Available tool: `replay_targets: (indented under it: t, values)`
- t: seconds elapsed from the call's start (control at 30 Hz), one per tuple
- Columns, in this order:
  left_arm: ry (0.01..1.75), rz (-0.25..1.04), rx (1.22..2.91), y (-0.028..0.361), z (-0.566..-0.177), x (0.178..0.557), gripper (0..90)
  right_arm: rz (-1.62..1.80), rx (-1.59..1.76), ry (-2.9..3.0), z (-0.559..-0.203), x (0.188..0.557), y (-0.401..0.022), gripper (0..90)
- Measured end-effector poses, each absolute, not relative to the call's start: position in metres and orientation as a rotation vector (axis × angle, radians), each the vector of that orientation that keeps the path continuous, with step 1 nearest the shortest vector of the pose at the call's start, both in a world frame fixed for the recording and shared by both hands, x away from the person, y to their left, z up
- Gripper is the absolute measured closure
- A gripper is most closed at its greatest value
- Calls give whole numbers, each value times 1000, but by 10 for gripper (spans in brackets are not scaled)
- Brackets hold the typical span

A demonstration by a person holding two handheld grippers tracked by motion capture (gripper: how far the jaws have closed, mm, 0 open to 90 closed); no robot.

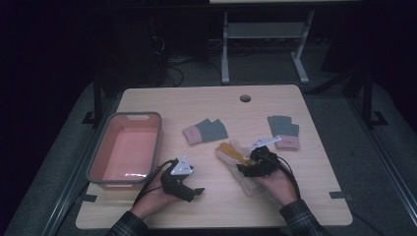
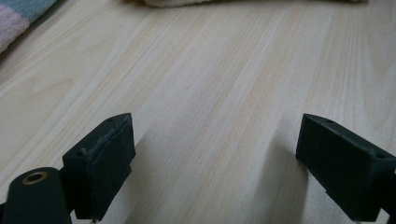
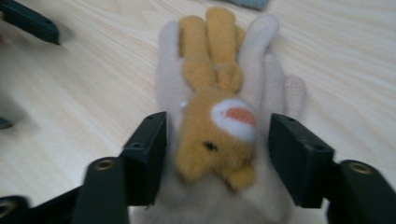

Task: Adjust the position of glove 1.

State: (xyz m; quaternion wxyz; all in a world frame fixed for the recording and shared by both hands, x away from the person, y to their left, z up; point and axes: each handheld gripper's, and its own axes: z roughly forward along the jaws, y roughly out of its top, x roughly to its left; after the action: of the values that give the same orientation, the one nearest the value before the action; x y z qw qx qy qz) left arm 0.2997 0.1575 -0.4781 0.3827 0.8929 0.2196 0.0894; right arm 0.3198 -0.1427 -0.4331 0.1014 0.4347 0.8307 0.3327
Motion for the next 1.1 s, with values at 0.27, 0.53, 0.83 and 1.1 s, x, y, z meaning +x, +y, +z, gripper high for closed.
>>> replay_targets:
  t: [0.27,0.53,0.83,1.1]
  values:
    - [564,226,2271,157,-478,300,109,1068,1194,2443,-421,298,-168,400]
    - [559,228,2277,157,-478,300,109,1131,1083,2531,-426,269,-179,481]
    - [559,228,2277,157,-478,300,109,1002,1037,2604,-440,272,-162,668]
    - [559,228,2276,157,-478,300,109,1033,984,2598,-427,264,-163,856]
